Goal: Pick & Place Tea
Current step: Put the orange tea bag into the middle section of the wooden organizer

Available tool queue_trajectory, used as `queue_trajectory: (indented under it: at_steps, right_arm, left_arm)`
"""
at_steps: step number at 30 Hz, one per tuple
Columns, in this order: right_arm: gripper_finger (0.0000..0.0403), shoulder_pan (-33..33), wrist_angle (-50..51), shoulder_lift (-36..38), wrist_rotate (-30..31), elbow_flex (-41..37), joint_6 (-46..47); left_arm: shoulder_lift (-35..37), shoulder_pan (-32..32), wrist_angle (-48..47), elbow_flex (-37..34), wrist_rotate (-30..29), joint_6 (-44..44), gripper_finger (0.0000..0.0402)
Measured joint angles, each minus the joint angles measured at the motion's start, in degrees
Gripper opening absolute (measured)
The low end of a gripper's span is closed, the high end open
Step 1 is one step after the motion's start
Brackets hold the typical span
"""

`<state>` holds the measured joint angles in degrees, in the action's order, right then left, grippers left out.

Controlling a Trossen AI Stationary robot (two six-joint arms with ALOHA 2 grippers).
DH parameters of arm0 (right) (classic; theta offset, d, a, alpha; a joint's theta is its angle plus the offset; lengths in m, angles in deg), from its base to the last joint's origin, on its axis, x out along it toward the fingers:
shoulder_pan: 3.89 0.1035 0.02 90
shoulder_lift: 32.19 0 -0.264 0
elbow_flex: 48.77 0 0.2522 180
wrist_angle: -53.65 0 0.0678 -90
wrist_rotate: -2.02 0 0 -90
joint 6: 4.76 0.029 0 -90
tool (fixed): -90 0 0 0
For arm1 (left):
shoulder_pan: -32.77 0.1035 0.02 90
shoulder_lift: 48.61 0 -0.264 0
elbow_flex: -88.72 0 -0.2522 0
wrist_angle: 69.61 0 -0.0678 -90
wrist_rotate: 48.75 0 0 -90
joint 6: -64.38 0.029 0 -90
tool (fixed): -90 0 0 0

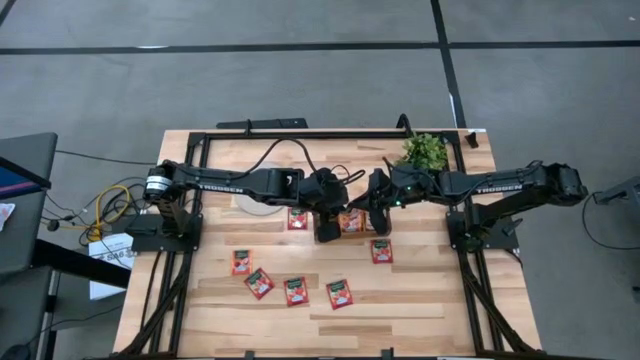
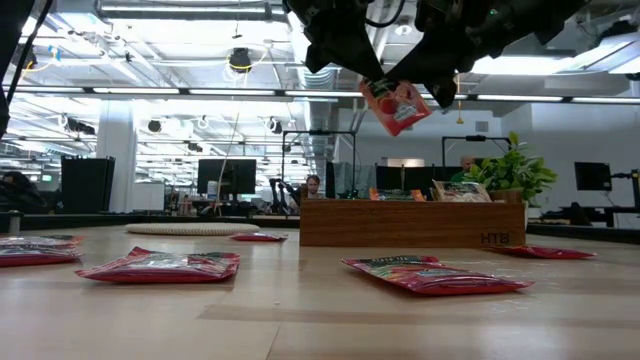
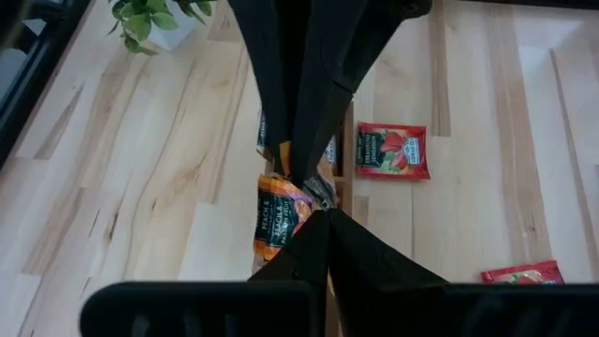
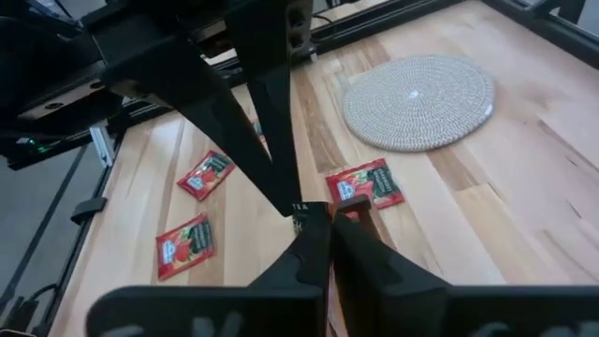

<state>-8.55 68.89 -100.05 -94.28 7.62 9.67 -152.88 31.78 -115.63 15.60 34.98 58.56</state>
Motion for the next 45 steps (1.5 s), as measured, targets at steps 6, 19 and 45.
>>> queue_trajectory:
  at_steps: [6, 19, 45]
  right_arm:
    - [0.0001, 0.0, 0.2, 0.0, 0.3, 0.0, 0.6]
    - [0.0000, 0.0, 0.3, 0.0, 0.4, 0.0, 2.1]
    - [0.0000, 7.8, 0.8, 0.0, 21.9, -2.2, 12.7]
  left_arm:
    - [0.0, 0.0, 0.1, 0.0, -2.7, 0.0, 0.0000]
    - [0.0, 0.0, 0.4, 0.0, -5.3, 1.7, 0.0033]
    - [2.1, -0.5, -30.7, -6.4, -18.6, -11.5, 0.0140]
